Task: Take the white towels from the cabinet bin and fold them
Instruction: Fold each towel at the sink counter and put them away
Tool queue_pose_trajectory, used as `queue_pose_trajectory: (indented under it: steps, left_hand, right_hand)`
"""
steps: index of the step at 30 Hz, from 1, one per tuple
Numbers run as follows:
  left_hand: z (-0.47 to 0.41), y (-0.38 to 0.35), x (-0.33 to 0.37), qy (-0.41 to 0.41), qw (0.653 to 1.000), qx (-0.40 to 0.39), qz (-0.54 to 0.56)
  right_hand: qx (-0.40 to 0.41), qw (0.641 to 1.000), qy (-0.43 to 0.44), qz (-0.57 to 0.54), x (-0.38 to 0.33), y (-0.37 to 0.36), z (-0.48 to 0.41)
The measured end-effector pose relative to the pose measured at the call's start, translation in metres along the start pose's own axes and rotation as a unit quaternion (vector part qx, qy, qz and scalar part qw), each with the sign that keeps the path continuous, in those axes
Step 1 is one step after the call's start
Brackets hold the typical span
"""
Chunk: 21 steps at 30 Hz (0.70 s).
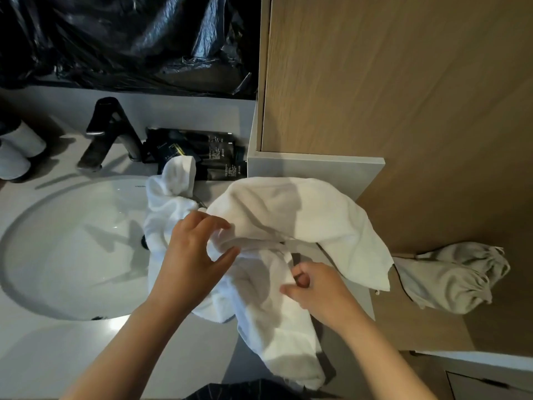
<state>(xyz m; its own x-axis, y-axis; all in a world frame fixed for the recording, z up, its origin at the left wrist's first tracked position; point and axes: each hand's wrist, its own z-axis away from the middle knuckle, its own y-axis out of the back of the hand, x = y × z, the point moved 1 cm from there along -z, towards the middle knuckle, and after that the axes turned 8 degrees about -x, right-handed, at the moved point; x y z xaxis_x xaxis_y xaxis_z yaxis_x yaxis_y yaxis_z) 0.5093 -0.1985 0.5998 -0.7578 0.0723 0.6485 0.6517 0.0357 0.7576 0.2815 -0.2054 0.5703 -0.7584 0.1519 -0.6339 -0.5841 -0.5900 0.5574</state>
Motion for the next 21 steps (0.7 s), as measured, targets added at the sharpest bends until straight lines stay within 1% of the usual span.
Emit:
queue_pose_trajectory:
  steps: [3,7,12,18,20,21]
  left_hand:
    - [0.002,0.002,0.003,-0.023,1.000,-0.013,0.004]
    - [0.005,0.007,0.010,-0.044,0.999,-0.018,0.016]
    - [0.005,0.011,0.021,-0.070,0.997,-0.024,0.031]
    - [-0.006,0.015,0.027,-0.052,0.995,-0.072,0.039]
    - [-0.013,0.017,0.030,-0.045,0.995,-0.079,0.043]
    - [-0.015,0.018,0.032,-0.039,0.995,-0.085,0.047]
  right_hand:
    - [0.018,0.999,0.021,-0.035,0.001,0.005,0.002]
    - [0.088,0.990,0.079,-0.071,-0.004,0.030,0.011]
    - [0.140,0.974,0.146,-0.102,-0.024,0.058,0.029]
    - [0.180,0.946,0.255,-0.084,-0.052,0.076,0.038]
    - [0.209,0.934,0.270,-0.104,-0.056,0.085,0.041]
    - [0.225,0.926,0.274,-0.132,-0.058,0.091,0.044]
